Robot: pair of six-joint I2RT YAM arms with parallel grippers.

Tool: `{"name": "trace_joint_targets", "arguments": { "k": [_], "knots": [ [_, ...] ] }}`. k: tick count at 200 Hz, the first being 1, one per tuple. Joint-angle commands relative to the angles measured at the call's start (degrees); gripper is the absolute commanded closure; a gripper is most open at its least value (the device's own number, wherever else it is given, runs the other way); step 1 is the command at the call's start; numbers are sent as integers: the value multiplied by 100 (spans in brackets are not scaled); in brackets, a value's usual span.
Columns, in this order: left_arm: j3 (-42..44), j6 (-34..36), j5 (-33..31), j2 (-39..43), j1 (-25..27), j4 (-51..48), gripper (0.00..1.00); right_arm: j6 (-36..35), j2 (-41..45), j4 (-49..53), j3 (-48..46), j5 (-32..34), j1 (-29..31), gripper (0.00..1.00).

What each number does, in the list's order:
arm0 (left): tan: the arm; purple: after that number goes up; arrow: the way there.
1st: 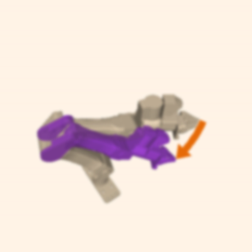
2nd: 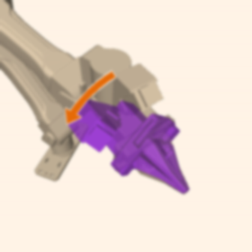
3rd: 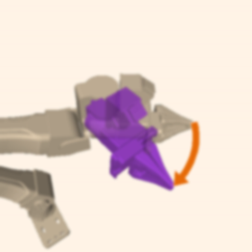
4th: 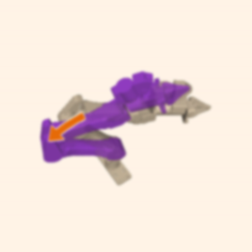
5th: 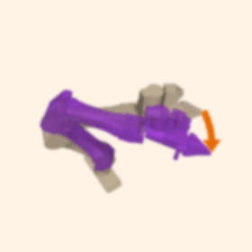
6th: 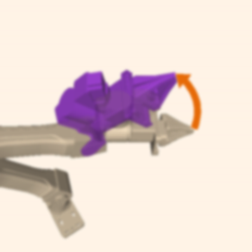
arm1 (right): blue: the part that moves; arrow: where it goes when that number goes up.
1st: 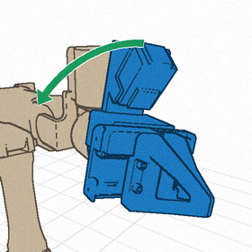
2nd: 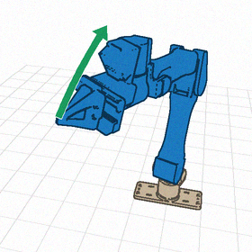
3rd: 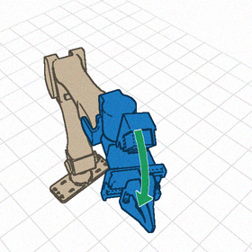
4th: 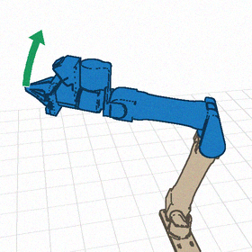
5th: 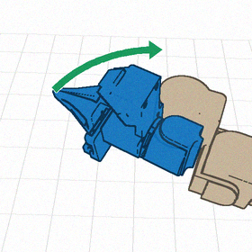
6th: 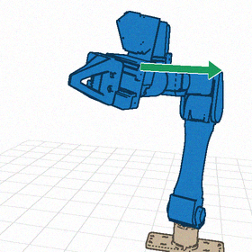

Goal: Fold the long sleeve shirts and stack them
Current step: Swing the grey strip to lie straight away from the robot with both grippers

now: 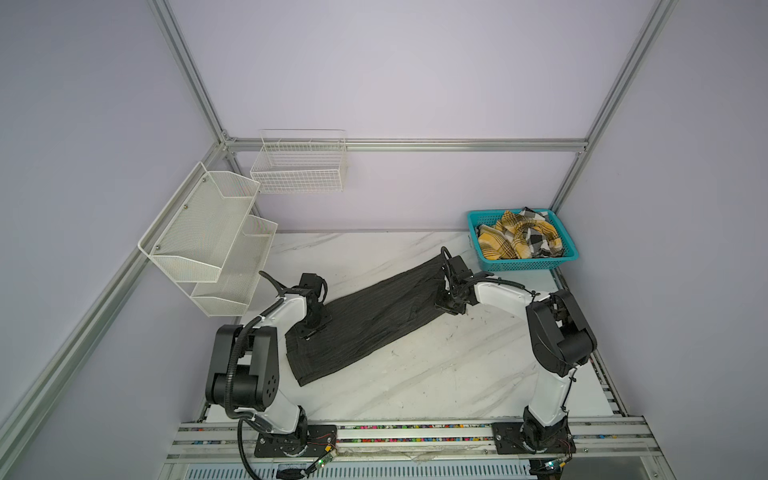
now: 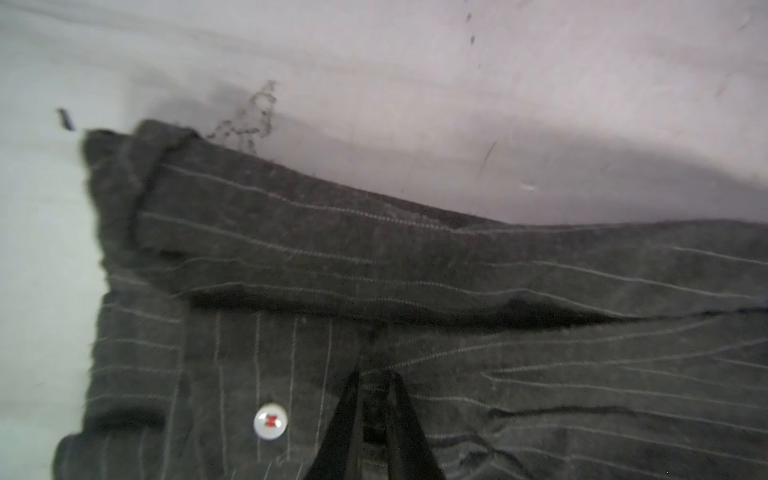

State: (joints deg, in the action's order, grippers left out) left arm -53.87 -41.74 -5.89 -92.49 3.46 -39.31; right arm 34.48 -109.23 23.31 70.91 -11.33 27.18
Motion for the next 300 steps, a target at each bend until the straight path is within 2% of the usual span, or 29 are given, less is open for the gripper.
{"name": "trace_joint_targets", "arguments": {
  "k": [1,27,49,64,84,99,111,122,131,147,168,182,207,244,262,285,300],
  "knots": [
    [-237,235,118,-122,22,283,88,173,-506,-188,259,222,-12,68],
    [140,236,255,-232,174,281,93,269,-1238,0,1207,615,-321,68],
    [567,56,498,166,620,389,92,83,-2105,327,2534,498,-656,68],
    [776,-76,910,437,1254,648,90,-347,-2533,696,3559,269,-776,68],
    [752,-125,1549,524,2242,916,87,-787,-2346,1107,4170,461,-770,64],
    [490,-41,1908,648,2718,965,81,-891,-1799,1220,3860,544,-734,60],
    [194,77,1903,876,2800,794,71,-922,-1246,1158,3258,581,-614,58],
    [-80,179,1467,1087,2752,526,62,-923,-803,1170,2731,649,-405,58],
    [-290,171,845,1093,2665,205,60,-873,-488,1163,2310,712,-178,58],
    [-448,351,576,1070,2327,88,69,-620,-64,1080,1705,812,266,58],
    [-529,492,1070,516,1875,204,81,-222,134,843,1224,776,761,60],
    [-596,542,1344,157,1811,302,87,-43,43,772,1144,719,985,64],
    [-374,547,1652,-82,1816,710,89,139,-124,508,959,596,1070,64],
    [79,439,2039,-305,1853,997,94,226,-584,610,992,918,941,65],
    [344,345,1978,-263,1934,1049,95,179,-687,678,1094,1047,753,65],
    [608,164,1924,-107,2183,1088,94,8,-745,890,1350,1143,532,65],
    [589,132,1964,-36,2459,1073,90,-149,-779,1006,1477,1212,412,65]
  ]
}}
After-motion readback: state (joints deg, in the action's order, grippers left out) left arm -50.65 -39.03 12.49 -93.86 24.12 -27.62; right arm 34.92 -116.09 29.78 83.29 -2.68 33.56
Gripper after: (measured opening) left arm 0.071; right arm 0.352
